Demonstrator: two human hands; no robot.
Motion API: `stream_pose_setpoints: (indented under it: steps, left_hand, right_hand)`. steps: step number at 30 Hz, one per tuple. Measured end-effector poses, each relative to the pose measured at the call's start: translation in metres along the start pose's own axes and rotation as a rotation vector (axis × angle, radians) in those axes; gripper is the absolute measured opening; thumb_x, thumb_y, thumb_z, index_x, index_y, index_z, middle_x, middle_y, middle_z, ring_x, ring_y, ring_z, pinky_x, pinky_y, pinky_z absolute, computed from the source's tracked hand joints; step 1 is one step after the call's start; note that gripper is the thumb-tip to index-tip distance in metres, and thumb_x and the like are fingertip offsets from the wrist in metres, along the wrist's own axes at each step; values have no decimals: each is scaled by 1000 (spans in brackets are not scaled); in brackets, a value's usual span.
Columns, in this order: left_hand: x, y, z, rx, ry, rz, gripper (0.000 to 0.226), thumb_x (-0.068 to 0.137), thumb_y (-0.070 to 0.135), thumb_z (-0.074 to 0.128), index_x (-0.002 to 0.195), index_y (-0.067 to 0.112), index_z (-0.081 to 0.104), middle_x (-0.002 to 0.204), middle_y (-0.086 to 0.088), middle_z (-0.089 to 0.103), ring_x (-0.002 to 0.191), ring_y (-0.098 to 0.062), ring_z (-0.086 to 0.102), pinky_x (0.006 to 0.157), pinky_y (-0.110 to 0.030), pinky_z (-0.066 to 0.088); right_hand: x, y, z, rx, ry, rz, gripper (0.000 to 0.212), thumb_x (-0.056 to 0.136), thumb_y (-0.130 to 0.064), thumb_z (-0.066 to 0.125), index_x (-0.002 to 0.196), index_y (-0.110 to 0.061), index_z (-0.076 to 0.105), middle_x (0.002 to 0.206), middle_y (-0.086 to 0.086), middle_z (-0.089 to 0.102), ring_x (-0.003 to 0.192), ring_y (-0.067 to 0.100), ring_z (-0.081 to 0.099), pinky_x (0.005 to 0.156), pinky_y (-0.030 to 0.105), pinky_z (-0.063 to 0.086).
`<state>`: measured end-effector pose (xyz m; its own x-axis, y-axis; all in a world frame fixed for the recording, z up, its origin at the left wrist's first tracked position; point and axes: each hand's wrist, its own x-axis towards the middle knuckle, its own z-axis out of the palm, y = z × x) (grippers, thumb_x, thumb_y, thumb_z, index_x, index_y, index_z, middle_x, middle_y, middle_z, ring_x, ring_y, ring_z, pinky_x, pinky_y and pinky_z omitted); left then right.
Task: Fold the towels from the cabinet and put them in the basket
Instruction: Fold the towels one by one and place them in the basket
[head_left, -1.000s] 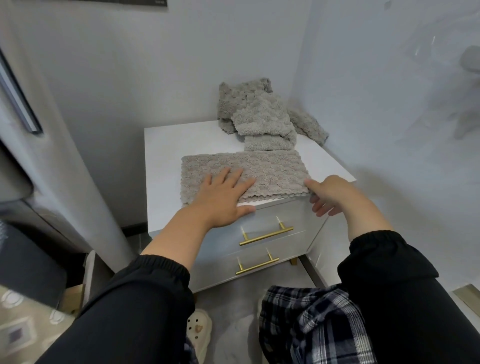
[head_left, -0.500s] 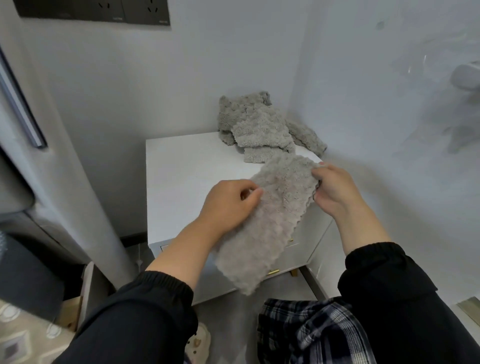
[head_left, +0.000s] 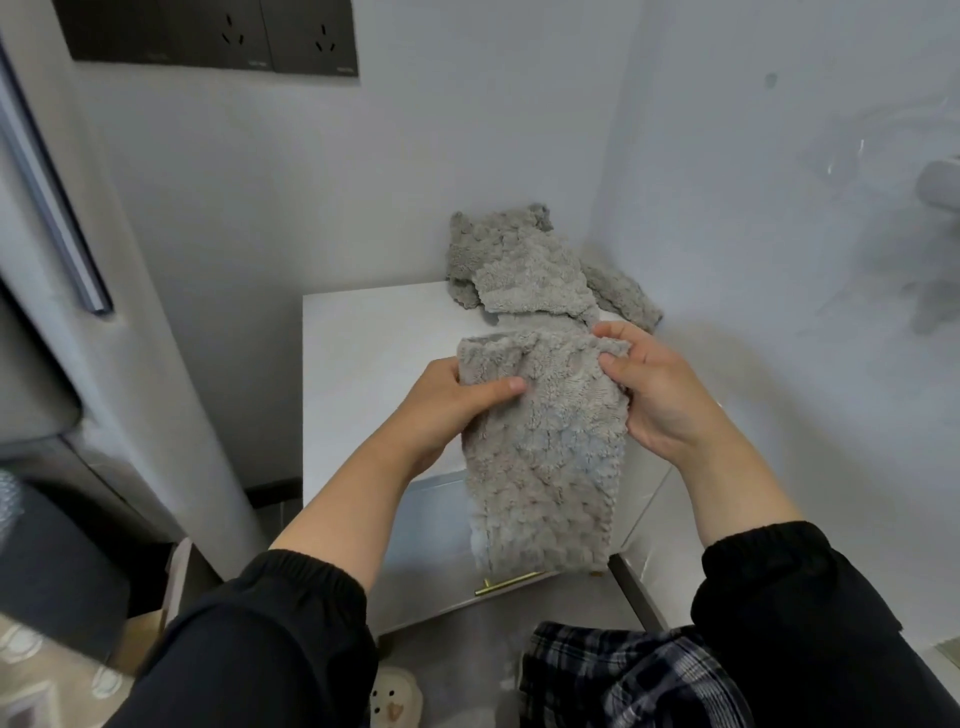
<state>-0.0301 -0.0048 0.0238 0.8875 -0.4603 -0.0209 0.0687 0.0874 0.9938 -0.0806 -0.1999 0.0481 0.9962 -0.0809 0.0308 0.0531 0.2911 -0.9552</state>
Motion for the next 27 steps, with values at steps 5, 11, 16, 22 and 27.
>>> stream_pose_setpoints:
  steps: [5, 11, 16, 22, 27]
  left_hand:
    - [0, 5, 3, -98, 162, 5, 13, 92, 20, 61, 84, 12, 67, 75, 0, 72, 70, -15, 68, 67, -28, 55]
    - [0, 6, 5, -76, 332, 56, 14, 91, 22, 63, 79, 16, 67, 76, -3, 72, 69, -18, 68, 68, -30, 54]
    - [-1, 8, 2, 126, 406, 206, 12, 87, 21, 67, 76, 21, 69, 71, 6, 69, 63, -7, 62, 60, -22, 49]
    - [-3, 14, -6, 159, 293, 73, 5, 83, 19, 72, 81, 15, 70, 73, 2, 71, 63, -11, 65, 58, -23, 52]
    - [-11, 24, -33, 430, 159, -50, 17, 81, 22, 74, 75, 7, 71, 66, -3, 65, 58, -8, 53, 54, -21, 42]
  right_hand:
    - [13, 8, -2, 119, 95, 15, 25, 94, -15, 54, 116, -4, 61, 110, 18, 68, 102, 27, 66, 87, 39, 56]
    - [6, 11, -2, -5, -8, 236, 29, 72, -10, 66, 99, 0, 66, 86, 11, 72, 73, 19, 69, 62, 26, 59]
    - [12, 13, 2, -61, 238, 118, 6, 83, 5, 61, 85, 1, 65, 69, 5, 70, 61, 13, 66, 55, 22, 56]
    - [10, 10, 4, -136, 152, 144, 25, 80, -9, 68, 99, 7, 65, 80, 13, 69, 71, 22, 64, 67, 30, 55]
    - [11, 9, -3, -350, 194, 116, 30, 76, -14, 75, 88, 12, 65, 76, 15, 58, 71, 24, 53, 66, 32, 45]
